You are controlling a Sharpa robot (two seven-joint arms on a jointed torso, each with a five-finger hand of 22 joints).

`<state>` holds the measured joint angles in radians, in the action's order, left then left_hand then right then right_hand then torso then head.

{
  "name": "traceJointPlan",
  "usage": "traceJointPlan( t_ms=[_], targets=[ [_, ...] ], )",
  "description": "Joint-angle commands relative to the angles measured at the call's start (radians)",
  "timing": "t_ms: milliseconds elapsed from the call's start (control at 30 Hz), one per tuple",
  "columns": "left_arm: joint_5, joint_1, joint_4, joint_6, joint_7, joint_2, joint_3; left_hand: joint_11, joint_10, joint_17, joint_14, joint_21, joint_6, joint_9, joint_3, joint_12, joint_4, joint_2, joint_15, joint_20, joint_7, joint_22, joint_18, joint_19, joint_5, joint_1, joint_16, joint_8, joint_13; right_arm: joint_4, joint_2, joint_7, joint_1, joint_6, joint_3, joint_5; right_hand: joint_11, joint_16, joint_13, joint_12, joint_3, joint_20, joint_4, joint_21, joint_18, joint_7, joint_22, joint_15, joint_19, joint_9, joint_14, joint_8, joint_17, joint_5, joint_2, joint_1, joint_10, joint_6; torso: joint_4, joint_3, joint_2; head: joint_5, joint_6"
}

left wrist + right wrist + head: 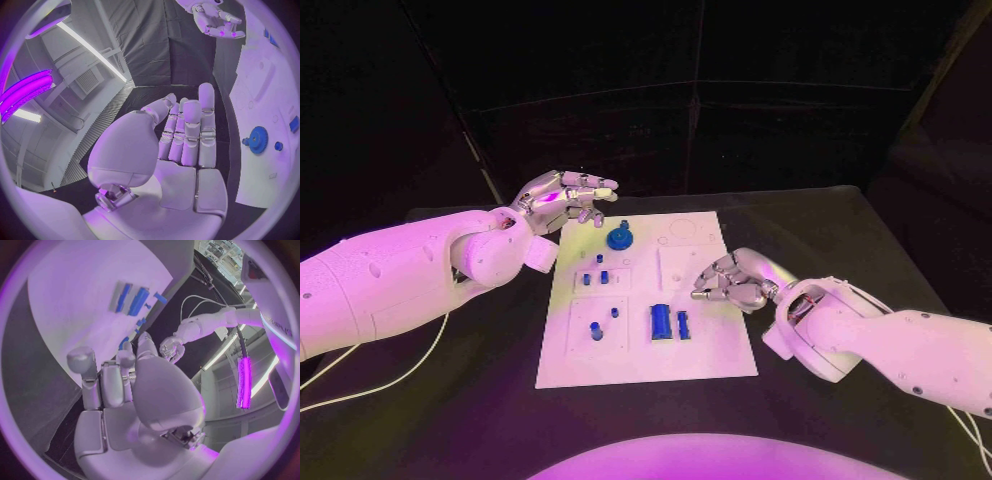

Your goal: Assemble the parts on the task board

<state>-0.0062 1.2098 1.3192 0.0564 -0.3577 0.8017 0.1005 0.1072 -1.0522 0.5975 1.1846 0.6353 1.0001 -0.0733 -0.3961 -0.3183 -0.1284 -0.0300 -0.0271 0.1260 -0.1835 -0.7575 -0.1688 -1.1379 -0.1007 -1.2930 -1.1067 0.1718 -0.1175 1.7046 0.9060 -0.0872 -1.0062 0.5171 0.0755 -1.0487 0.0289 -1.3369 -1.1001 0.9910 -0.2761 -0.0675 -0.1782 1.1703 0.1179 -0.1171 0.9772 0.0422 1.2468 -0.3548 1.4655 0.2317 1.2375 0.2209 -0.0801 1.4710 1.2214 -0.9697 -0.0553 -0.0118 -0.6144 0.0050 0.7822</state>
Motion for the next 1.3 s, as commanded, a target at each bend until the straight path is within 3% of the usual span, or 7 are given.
traceJointPlan(
  t_ms=[33, 233, 533, 1000, 1033, 1167, 1300],
  targets=[
    [0.04, 0.001, -0.009, 0.008, -0.008, -0.009, 0.0, 0.001, 0.008, -0.002, -0.009, -0.008, -0.008, -0.001, 0.004, -0.008, 0.012, 0.004, -0.001, 0.002, 0.004, 0.002, -0.014, 0.009, -0.001, 0.016, 0.004, 0.005, -0.001, -0.044, -0.001, 0.216, -0.032, -0.01, -0.001, 0.319, 0.013, 0.074, 0.095, -0.118, 0.003, -0.008, 0.024, -0.082, 0.027, -0.008, -0.1, -0.011, -0.063, 0.002, -0.01, -0.007, -0.086, 0.0, 0.011, 0.024, -0.081, 0.02, 0.003, 0.0049, 0.017, -0.006, -0.011],
    [0.067, -0.002, -0.049, -0.013, -0.035, -0.031, 0.013, 0.001, 0.022, -0.099, -0.062, -0.065, -0.023, -0.001, 0.131, -0.031, 0.081, -0.033, -0.005, 0.01, 0.009, 0.045, -0.016, 0.023, 0.002, 0.097, 0.083, 0.012, -0.011, -0.194, -0.037, 0.33, -0.093, -0.063, -0.002, 0.588, 0.041, 0.404, 0.291, -0.335, -0.004, -0.036, 0.058, -0.331, 0.063, -0.037, -0.348, -0.042, -0.248, 0.008, -0.192, -0.018, -0.422, -0.013, -0.006, 0.081, -0.23, 0.07, 0.0062, 0.0114, 0.044, -0.012, -0.043],
    [0.125, -0.017, -0.172, -0.108, -0.088, -0.101, 0.017, 0.018, 0.031, -0.282, -0.174, -0.332, -0.049, 0.005, 0.232, 0.037, 0.101, 0.015, -0.044, 0.049, 0.008, 0.251, -0.011, 0.16, 0.009, 0.025, 0.491, 0.008, 0.03, -0.447, -0.168, 0.446, -0.122, -0.2, -0.017, 0.778, 0.086, 0.932, 0.718, -0.684, -0.048, -0.107, 0.061, -0.655, 0.057, -0.059, -0.551, -0.111, -0.384, 0.076, -0.42, -0.084, -0.759, -0.055, -0.07, 0.144, -0.197, 0.057, 0.0012, 0.021, 0.091, -0.007, -0.113],
    [0.156, -0.064, -0.291, -0.241, -0.18, -0.181, 0.016, 0.09, 0.097, -0.465, -0.274, -0.574, -0.096, 0.009, 0.316, 0.211, 0.106, 0.062, -0.143, 0.162, 0.013, 0.504, -0.014, 0.458, 0.005, -0.027, 0.916, -0.063, 0.055, -0.699, -0.332, 0.503, -0.124, -0.31, -0.037, 0.842, 0.144, 1.273, 1.028, -0.883, -0.066, -0.197, 0.107, -0.99, 0.067, -0.082, -0.798, -0.194, -0.382, 0.209, -0.48, -0.169, -1.072, -0.059, -0.089, 0.051, -0.198, 0.067, 0.0033, 0.0144, 0.109, 0.01, -0.169],
    [0.131, -0.064, -0.284, -0.174, -0.115, -0.177, 0.018, 0.032, 0.379, -0.5, -0.547, -0.635, -0.365, 0.073, 0.396, 0.238, 0.128, 0.03, -0.091, 0.074, 0.063, 0.571, 0.051, 0.649, 0.101, 0.371, 0.962, -0.092, 0.117, -0.686, -0.325, 0.457, -0.122, -0.25, -0.035, 0.8, 0.091, 1.337, 1.1, -0.911, 0.035, -0.113, 0.178, -1.034, 0.002, -0.021, -0.844, -0.147, -0.642, 0.247, -0.772, -0.232, -1.11, -0.103, -0.038, -0.398, -0.5, 0.332, -0.0001, 0.0165, 0.108, 0.005, -0.161],
    [0.128, -0.067, -0.271, -0.189, -0.116, -0.173, 0.015, 0.016, 0.451, -0.515, -0.611, -0.635, -0.431, 0.073, 0.396, 0.318, 0.128, 0.03, -0.08, 0.055, 0.076, 0.6, 0.05, 0.713, 0.101, 0.461, 0.988, -0.172, 0.117, -0.67, -0.319, 0.461, -0.12, -0.236, -0.036, 0.807, 0.081, 1.337, 1.1, -0.991, 0.06, -0.1, 0.178, -1.058, 0.002, -0.008, -0.866, -0.138, -0.698, 0.264, -0.842, -0.232, -1.135, -0.118, -0.027, -0.511, -0.574, 0.398, 0.0076, 0.0158, 0.102, 0.004, -0.164],
    [0.118, -0.075, -0.225, -0.245, -0.12, -0.16, 0.005, -0.003, 0.548, -0.598, -0.704, -0.635, -0.522, 0.073, 0.396, 0.318, 0.128, 0.03, -0.063, 0.026, 0.093, 0.625, 0.066, 0.781, 0.101, 0.596, 1.008, -0.172, 0.117, -0.614, -0.299, 0.477, -0.112, -0.185, -0.041, 0.832, 0.064, 1.337, 1.1, -0.991, 0.095, -0.073, 0.178, -1.076, -0.015, 0.011, -0.883, -0.123, -0.784, 0.278, -0.94, -0.232, -1.151, -0.134, -0.01, -0.661, -0.676, 0.488, 0.0347, 0.0135, 0.084, -0.001, -0.174]
  ],
)
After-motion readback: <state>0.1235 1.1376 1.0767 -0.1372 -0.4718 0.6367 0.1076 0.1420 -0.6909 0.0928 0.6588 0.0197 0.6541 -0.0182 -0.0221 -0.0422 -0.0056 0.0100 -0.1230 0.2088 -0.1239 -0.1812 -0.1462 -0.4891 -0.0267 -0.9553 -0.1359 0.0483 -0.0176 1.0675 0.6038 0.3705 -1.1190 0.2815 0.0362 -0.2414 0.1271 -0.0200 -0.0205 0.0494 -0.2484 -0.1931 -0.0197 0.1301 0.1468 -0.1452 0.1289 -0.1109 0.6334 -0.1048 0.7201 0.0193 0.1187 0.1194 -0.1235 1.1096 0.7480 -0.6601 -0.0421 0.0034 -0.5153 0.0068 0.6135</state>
